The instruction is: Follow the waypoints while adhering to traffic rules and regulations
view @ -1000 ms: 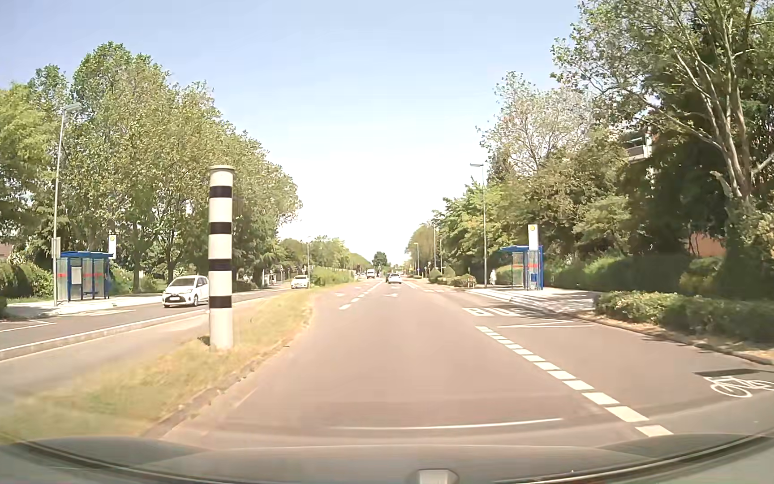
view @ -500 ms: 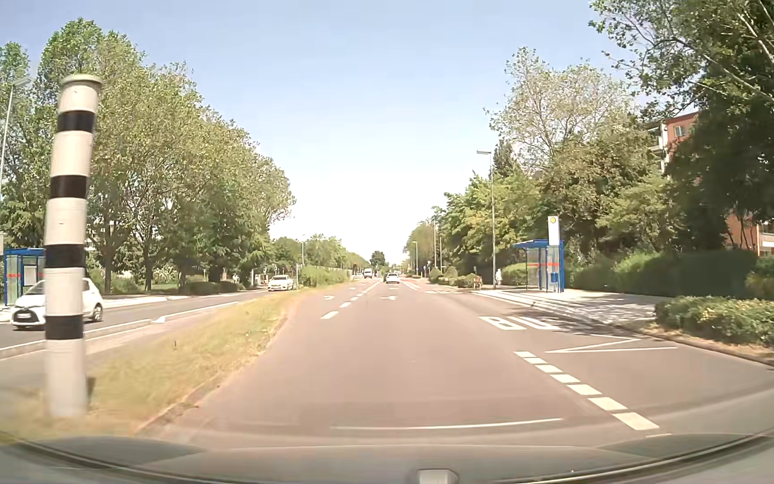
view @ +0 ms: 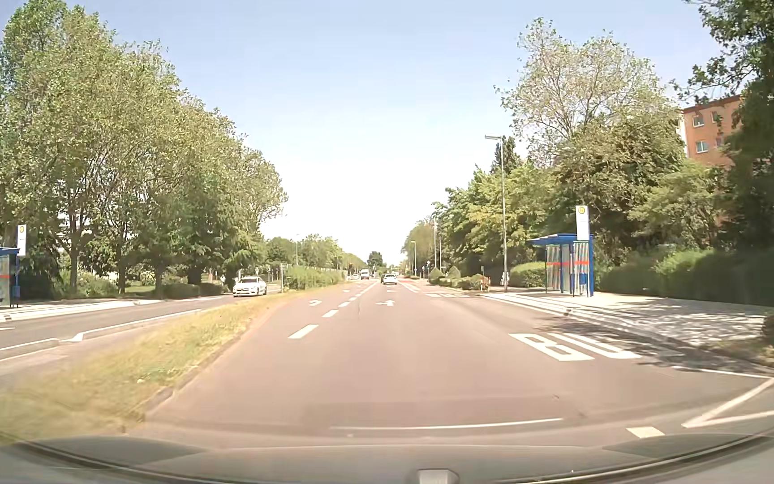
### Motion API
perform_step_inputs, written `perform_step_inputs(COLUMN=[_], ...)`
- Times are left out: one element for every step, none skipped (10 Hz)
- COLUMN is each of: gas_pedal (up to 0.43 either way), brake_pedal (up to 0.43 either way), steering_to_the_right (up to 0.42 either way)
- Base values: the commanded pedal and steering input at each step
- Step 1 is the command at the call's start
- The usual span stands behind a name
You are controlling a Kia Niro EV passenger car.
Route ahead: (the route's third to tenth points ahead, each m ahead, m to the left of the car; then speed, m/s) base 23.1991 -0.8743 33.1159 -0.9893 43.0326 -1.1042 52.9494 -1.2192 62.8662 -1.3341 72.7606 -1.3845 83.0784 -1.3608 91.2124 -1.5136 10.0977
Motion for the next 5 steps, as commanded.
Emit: perform_step_inputs(gas_pedal=[0.130, 0.130, 0.130, 0.130, 0.130], brake_pedal=[0.000, 0.000, 0.000, 0.000, 0.000], steering_to_the_right=[0.001, 0.001, 0.000, -0.001, -0.003])
